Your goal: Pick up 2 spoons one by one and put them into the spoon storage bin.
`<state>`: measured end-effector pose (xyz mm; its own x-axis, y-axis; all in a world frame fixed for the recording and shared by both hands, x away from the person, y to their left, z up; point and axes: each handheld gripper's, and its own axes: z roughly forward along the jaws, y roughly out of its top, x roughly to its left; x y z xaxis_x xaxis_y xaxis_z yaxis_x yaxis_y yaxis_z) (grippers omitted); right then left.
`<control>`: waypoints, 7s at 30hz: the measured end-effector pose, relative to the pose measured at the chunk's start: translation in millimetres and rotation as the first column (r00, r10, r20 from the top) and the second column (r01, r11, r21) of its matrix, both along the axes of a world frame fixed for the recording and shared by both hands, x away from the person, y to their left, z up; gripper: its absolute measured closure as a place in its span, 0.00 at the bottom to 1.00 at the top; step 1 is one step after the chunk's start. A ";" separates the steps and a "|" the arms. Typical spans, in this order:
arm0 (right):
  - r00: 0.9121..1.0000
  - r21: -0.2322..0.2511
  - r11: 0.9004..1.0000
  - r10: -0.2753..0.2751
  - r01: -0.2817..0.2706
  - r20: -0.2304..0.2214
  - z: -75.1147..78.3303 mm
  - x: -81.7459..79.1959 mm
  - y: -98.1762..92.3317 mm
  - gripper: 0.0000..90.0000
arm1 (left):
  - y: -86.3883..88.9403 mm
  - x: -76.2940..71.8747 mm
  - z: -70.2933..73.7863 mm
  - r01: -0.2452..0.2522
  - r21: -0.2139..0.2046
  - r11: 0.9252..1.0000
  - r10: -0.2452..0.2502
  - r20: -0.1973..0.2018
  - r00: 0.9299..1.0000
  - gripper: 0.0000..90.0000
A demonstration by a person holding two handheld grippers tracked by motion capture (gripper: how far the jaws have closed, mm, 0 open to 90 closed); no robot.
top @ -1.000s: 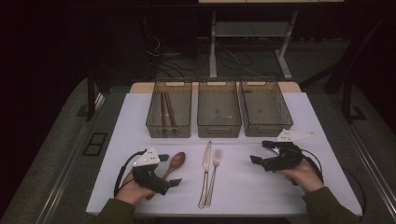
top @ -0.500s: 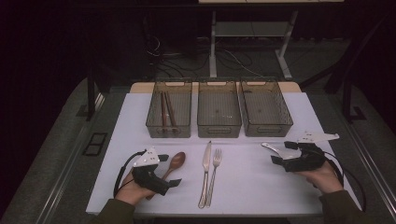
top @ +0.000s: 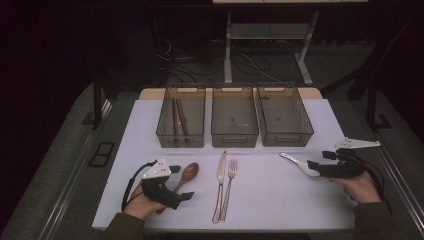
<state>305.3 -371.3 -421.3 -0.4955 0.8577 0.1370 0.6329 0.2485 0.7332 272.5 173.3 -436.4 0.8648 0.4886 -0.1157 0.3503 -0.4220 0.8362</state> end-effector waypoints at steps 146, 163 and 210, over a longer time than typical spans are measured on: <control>0.974 0.062 0.978 0.190 -0.199 0.126 47.3 52.1 108.9 0.91 | -1.3 -0.5 -0.6 0.003 -0.006 1.000 -0.003 -0.005 1.000 0.00; 0.979 0.031 0.985 0.168 -0.173 0.115 55.8 95.3 146.3 0.91 | -1.6 -1.0 -0.1 0.003 -0.016 1.000 -0.004 -0.003 1.000 0.00; 0.980 0.072 0.981 0.172 -0.180 0.102 57.0 106.4 172.0 0.41 | -1.1 -0.8 0.4 0.006 -0.014 1.000 -0.006 -0.002 1.000 0.00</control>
<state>411.7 -199.3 -364.3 -0.6520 0.7437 0.1476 0.5112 0.2875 0.8099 271.7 172.2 -436.0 0.8676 0.4814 -0.1242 0.3491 -0.4121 0.8416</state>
